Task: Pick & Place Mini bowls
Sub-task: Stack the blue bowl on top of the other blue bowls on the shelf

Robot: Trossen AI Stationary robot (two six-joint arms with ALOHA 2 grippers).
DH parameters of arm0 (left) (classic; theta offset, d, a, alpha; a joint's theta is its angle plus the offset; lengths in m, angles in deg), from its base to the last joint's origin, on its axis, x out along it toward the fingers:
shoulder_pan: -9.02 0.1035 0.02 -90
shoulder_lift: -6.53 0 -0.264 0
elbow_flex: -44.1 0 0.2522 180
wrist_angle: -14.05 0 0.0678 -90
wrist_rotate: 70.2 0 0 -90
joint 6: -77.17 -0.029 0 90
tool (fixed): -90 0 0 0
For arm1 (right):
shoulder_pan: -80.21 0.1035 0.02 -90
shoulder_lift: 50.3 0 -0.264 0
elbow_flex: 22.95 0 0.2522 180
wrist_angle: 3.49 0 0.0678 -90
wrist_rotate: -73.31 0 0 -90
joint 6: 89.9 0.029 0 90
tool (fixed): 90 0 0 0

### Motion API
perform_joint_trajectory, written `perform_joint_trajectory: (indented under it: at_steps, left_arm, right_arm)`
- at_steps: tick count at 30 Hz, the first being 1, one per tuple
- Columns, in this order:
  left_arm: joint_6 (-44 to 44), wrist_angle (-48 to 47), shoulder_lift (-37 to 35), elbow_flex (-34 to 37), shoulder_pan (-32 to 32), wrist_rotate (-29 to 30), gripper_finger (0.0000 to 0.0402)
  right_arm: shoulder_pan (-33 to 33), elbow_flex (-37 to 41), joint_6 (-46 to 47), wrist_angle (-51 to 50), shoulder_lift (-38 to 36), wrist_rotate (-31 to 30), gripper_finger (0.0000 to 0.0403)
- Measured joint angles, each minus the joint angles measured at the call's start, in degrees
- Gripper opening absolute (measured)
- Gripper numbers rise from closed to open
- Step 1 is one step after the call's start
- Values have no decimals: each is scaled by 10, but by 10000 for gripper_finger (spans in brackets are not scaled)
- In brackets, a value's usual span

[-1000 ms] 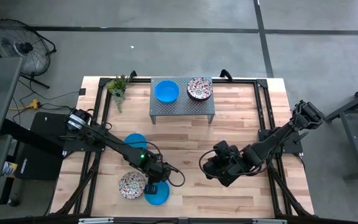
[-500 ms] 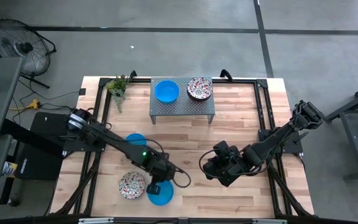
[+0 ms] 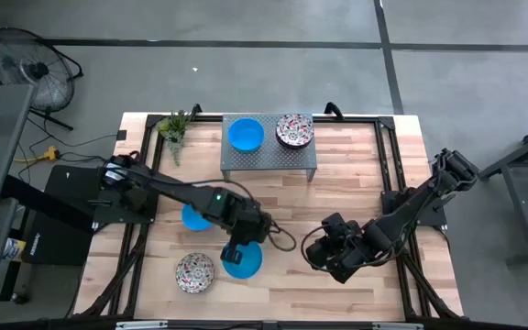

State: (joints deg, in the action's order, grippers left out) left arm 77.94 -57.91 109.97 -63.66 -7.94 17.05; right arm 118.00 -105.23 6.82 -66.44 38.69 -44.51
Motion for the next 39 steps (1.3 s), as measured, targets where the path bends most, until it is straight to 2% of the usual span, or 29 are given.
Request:
perform_joint_trajectory:
  at_steps: [9, 18, 25, 28, 39]
  left_arm:
    - [-75, -96, 0, -82, 66, -6, 0]
    - [-152, -214, -1, -208, 143, -6, 0]
    - [-202, -311, -1, -313, 247, 36, 0]
    - [-216, -318, -2, -344, 296, 46, 0]
    - [-209, -314, 1, -357, 506, -36, 0]
  right_arm:
    - [6, 0, 10, -4, 0, 3, 0]
    - [6, 0, 10, -11, 0, 13, 0]
    - [6, 0, 10, -12, 0, 13, 0]
    - [6, 0, 10, -12, 0, 12, 0]
    - [1, 0, 19, -12, 0, 18, 0]
